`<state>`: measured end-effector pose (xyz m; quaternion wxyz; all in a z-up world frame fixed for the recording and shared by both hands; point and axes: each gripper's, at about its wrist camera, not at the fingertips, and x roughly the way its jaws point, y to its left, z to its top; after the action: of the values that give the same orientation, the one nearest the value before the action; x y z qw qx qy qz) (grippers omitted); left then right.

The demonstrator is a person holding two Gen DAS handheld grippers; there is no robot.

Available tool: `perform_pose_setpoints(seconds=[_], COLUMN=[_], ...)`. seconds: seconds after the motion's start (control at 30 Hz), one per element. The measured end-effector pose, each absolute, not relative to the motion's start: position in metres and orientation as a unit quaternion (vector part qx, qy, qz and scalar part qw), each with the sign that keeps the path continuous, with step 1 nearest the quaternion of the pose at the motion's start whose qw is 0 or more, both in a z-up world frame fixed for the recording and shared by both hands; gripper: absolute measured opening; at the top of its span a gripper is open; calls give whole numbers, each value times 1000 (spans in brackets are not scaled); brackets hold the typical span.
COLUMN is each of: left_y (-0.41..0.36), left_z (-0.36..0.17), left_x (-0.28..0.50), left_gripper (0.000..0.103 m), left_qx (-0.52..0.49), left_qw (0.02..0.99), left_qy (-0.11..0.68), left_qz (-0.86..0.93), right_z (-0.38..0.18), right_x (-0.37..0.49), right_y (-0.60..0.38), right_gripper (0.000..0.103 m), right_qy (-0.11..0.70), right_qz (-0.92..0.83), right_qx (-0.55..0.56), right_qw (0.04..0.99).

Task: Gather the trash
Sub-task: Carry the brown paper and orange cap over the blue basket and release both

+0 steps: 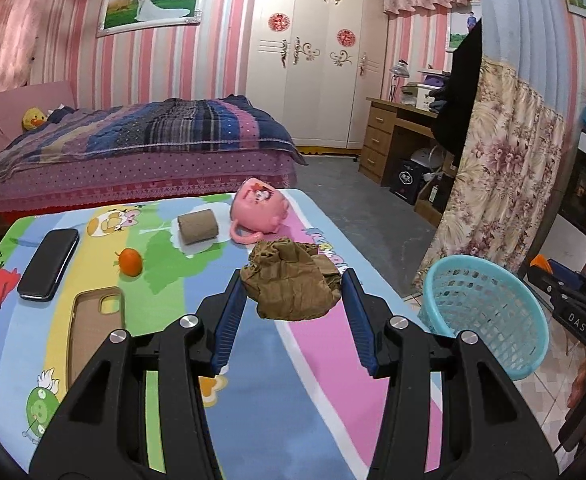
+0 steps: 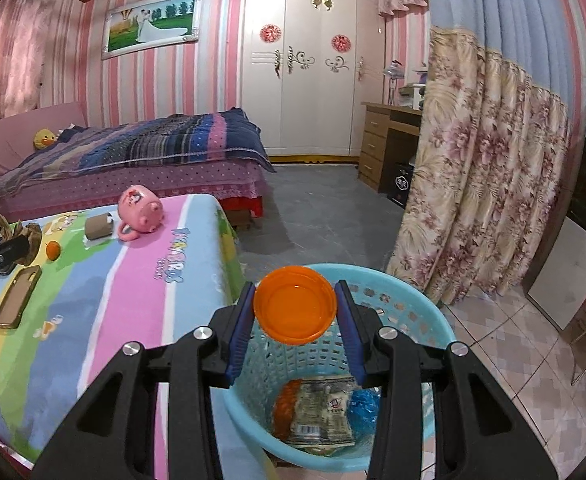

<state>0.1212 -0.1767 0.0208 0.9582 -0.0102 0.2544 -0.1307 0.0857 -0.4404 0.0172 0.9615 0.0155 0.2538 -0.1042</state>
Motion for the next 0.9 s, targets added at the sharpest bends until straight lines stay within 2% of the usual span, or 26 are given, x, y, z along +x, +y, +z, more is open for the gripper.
perform_pose_setpoints(seconds=[0.47, 0.9], left_y=[-225, -316], left_z=[10, -26], left_x=[127, 150], left_gripper=[48, 48], left_qx=[19, 37], left_qw=[951, 916], left_qy=[255, 290], left_qz=[-176, -276], right_z=[10, -11], right_x=[75, 56], right_y=[-466, -518], right_gripper=[40, 40], right_qy=[257, 265], right_qz=[-133, -176], right_qx=[12, 44], right_qw=[957, 947])
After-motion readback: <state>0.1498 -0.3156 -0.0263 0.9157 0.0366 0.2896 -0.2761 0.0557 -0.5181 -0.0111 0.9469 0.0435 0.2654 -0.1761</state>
